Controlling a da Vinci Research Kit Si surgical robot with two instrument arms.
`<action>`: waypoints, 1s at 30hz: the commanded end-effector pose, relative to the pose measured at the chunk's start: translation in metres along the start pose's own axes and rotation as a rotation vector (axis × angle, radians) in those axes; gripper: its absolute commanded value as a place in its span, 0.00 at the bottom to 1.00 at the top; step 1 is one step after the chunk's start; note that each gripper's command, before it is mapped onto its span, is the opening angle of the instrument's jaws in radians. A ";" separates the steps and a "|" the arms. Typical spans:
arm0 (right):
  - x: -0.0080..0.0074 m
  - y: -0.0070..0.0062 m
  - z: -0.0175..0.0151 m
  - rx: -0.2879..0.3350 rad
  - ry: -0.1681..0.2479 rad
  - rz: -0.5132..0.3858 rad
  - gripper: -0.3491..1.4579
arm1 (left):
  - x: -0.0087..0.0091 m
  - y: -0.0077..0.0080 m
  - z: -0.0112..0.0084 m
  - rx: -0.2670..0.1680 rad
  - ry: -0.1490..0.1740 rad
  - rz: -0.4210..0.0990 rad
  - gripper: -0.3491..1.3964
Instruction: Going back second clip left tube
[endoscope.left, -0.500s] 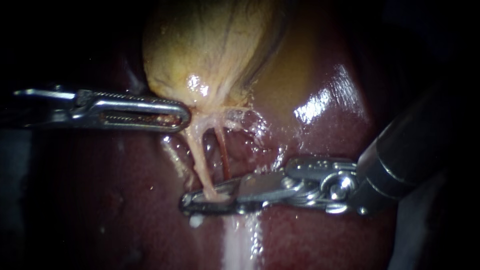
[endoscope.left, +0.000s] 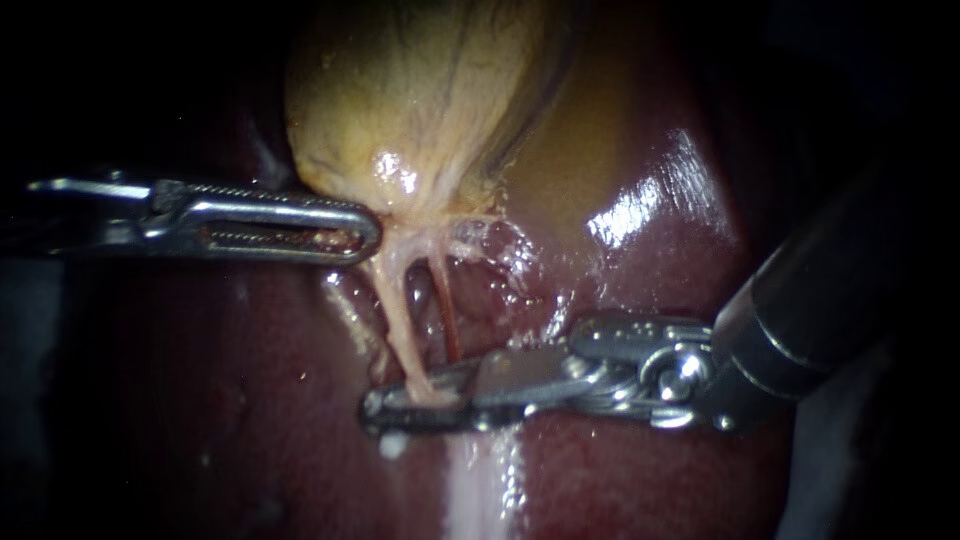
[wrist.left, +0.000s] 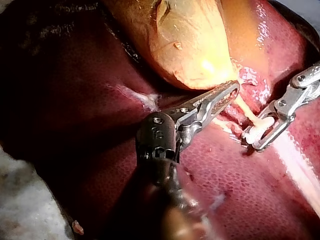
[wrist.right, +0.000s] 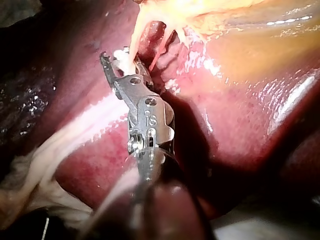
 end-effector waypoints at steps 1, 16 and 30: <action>0.0000 0.0002 0.0000 -0.007 0.004 -0.005 0.43 | 0.0000 0.0001 -0.0001 0.001 0.000 0.000 0.00; 0.0016 -0.0008 -0.0016 -0.106 0.018 0.003 0.47 | 0.0000 0.0003 -0.0001 0.001 0.001 0.000 0.00; 0.0025 -0.0012 -0.0075 -0.130 0.022 -0.002 0.47 | -0.0001 0.0002 0.0000 0.002 0.001 0.001 0.00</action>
